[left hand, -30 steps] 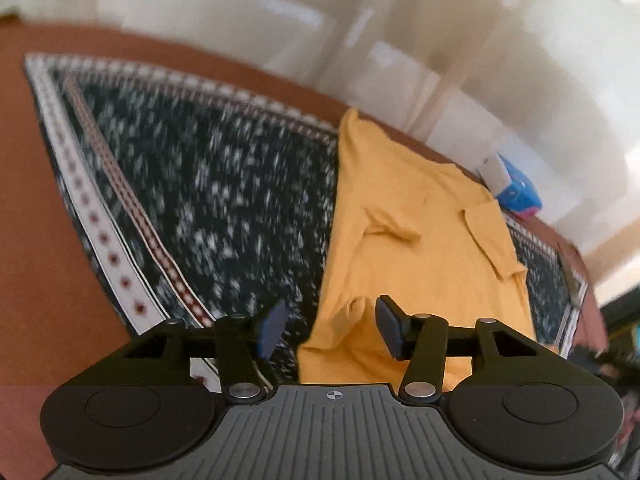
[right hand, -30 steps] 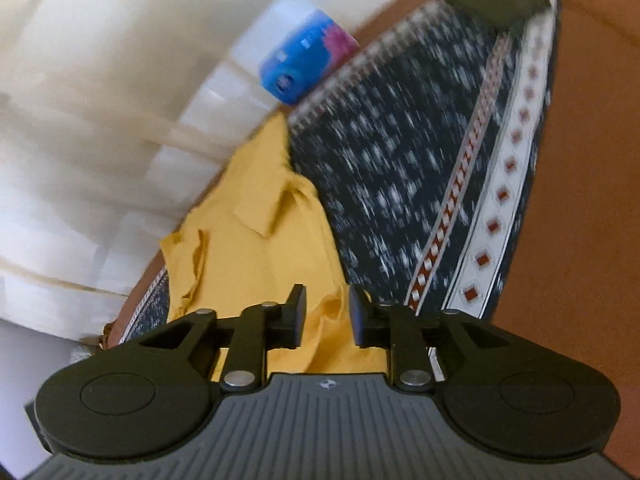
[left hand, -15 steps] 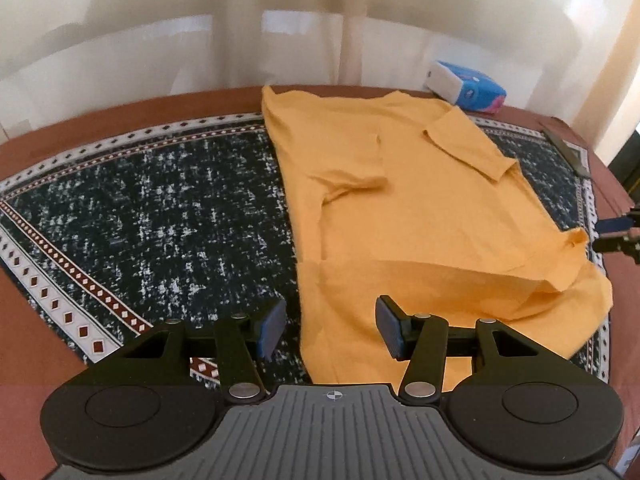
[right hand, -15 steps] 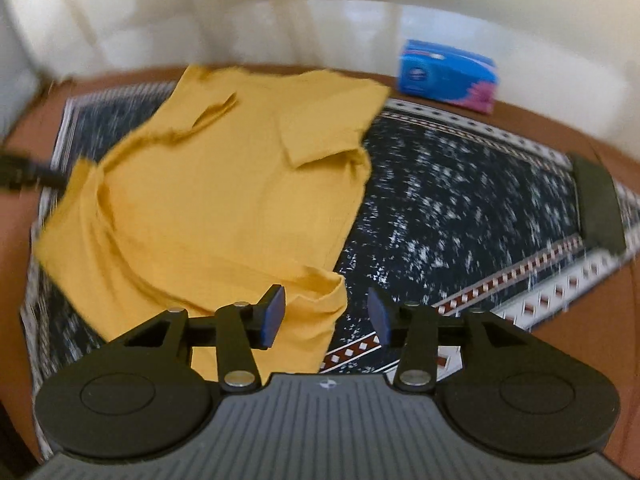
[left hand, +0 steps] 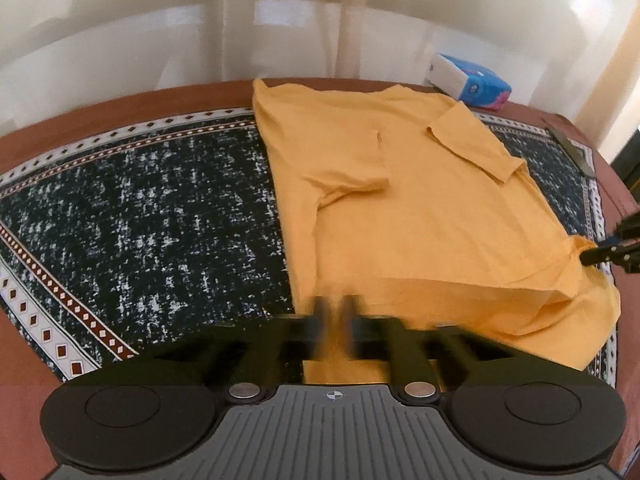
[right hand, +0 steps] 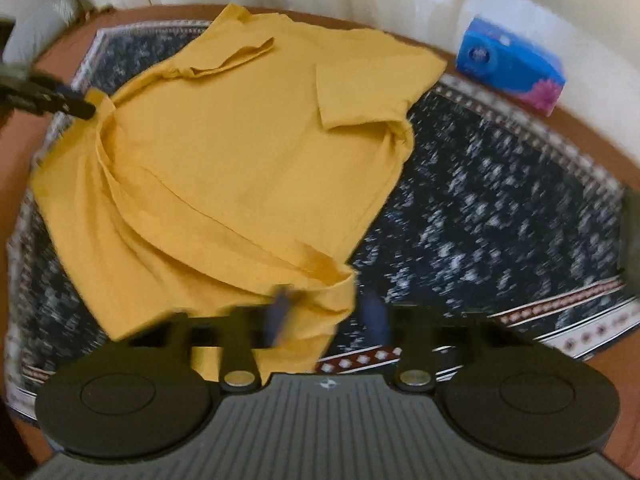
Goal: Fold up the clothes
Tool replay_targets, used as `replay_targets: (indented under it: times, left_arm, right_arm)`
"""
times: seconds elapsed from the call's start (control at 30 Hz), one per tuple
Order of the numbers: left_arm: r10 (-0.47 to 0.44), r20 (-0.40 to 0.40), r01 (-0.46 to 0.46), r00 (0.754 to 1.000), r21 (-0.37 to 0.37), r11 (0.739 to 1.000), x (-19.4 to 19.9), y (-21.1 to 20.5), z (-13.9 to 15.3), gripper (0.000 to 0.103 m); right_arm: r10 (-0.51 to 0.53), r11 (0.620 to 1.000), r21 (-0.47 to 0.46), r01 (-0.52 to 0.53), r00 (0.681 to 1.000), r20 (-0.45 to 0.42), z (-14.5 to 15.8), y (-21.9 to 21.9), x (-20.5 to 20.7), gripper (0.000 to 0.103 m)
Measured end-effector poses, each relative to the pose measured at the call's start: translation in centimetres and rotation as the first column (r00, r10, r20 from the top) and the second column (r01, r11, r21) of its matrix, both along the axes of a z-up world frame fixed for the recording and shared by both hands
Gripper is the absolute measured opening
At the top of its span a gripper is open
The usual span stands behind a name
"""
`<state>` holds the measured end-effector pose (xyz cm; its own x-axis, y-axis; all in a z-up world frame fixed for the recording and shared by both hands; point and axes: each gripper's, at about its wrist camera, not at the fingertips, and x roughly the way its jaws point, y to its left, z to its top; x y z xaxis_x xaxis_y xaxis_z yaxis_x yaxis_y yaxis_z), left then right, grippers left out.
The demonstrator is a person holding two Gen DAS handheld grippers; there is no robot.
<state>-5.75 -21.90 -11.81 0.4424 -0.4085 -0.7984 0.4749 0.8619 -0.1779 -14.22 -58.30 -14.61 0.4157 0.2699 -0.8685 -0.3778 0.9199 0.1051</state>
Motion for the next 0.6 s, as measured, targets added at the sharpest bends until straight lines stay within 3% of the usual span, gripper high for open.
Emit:
replay_targets:
  times: [0.1, 0.23, 0.4, 0.47, 0.5, 0.6]
  left_arm:
    - [0.047, 0.031, -0.045, 0.998, -0.035, 0.998, -0.2, 0.7, 1.1, 0.000]
    - [0.103, 0.038, -0.102, 0.994, -0.047, 0.994, 0.7, 1.2, 1.2, 0.000]
    - [0.153, 0.012, -0.152, 0.988, -0.032, 0.988, 2.0, 1.2, -0.3, 0.000]
    - [0.161, 0.005, -0.161, 0.987, -0.027, 0.987, 2.3, 1.2, -0.9, 0.009]
    - [0.177, 0.010, -0.177, 0.984, -0.025, 0.984, 2.4, 1.2, -1.0, 0.026]
    - [0.231, 0.031, -0.230, 0.972, -0.044, 0.972, 2.2, 2.0, -0.4, 0.030]
  right_arm:
    - [-0.076, 0.991, 0.107, 0.075, 0.997, 0.004, 0.8, -1.2, -0.1, 0.005]
    - [-0.204, 0.951, 0.238, 0.197, 0.979, 0.006, 1.6, -3.3, -0.1, 0.005]
    - [-0.270, 0.939, 0.213, 0.270, 0.962, -0.029, 0.5, -3.3, 1.5, 0.006]
    - [-0.286, 0.939, 0.180, 0.294, 0.956, -0.069, -0.5, -3.0, 2.2, 0.006]
    - [-0.296, 0.937, 0.168, 0.306, 0.952, -0.082, -0.9, -2.9, 2.5, 0.009]
    - [-0.339, 0.925, 0.154, 0.346, 0.938, -0.068, -0.9, -3.0, 2.4, 0.021]
